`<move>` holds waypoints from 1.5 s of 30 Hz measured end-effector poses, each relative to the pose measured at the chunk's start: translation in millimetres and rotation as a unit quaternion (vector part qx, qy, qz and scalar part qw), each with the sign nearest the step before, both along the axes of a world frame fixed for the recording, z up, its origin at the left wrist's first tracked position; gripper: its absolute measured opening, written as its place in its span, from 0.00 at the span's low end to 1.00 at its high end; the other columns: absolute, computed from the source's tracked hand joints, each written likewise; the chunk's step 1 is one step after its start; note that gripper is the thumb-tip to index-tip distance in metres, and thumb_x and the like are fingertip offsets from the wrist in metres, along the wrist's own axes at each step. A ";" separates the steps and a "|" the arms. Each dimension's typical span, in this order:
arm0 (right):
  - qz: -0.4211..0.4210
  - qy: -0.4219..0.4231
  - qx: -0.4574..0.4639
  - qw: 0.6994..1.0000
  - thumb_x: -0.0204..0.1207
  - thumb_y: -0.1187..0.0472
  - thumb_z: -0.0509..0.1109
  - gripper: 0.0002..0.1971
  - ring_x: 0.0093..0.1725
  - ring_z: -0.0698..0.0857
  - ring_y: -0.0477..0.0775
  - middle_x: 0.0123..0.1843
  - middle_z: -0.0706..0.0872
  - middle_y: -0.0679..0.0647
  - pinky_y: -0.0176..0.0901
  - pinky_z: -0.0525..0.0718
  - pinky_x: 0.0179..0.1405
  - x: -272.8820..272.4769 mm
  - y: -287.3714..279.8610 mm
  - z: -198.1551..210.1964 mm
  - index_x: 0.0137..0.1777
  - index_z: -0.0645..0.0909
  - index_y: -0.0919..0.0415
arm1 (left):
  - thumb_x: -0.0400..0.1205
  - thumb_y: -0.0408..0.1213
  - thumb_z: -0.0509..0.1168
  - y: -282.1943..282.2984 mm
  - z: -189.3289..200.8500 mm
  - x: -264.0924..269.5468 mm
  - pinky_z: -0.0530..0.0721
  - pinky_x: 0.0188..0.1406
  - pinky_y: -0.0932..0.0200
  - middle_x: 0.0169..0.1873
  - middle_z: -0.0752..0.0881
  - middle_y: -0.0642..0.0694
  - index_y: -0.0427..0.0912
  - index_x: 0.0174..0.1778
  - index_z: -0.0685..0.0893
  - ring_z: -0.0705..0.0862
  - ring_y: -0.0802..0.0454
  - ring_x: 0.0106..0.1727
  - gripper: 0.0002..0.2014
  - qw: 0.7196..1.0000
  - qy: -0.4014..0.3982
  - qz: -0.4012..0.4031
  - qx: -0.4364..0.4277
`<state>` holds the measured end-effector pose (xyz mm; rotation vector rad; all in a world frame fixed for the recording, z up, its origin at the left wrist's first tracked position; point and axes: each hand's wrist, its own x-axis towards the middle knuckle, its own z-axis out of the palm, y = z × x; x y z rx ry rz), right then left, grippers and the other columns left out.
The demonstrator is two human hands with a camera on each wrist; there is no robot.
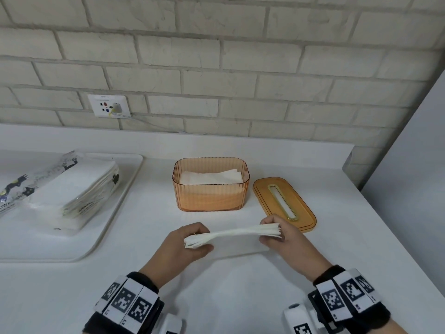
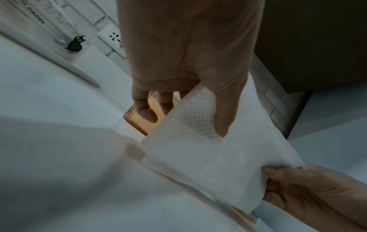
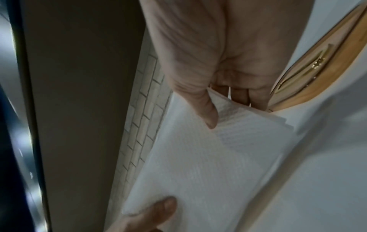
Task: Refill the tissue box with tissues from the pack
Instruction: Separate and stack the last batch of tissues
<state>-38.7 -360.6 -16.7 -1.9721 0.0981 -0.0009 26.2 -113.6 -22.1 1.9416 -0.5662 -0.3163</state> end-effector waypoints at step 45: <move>-0.017 0.053 0.115 0.992 0.74 0.65 0.72 0.09 0.53 0.88 0.55 0.51 0.91 0.55 0.47 0.83 0.59 -3.0 1.2 16.5 0.54 0.83 0.61 | 0.80 0.41 0.68 -36.1 13.7 -24.0 0.88 0.52 0.47 0.58 0.89 0.45 0.44 0.66 0.79 0.88 0.47 0.58 0.18 0.891 0.309 0.076 -0.326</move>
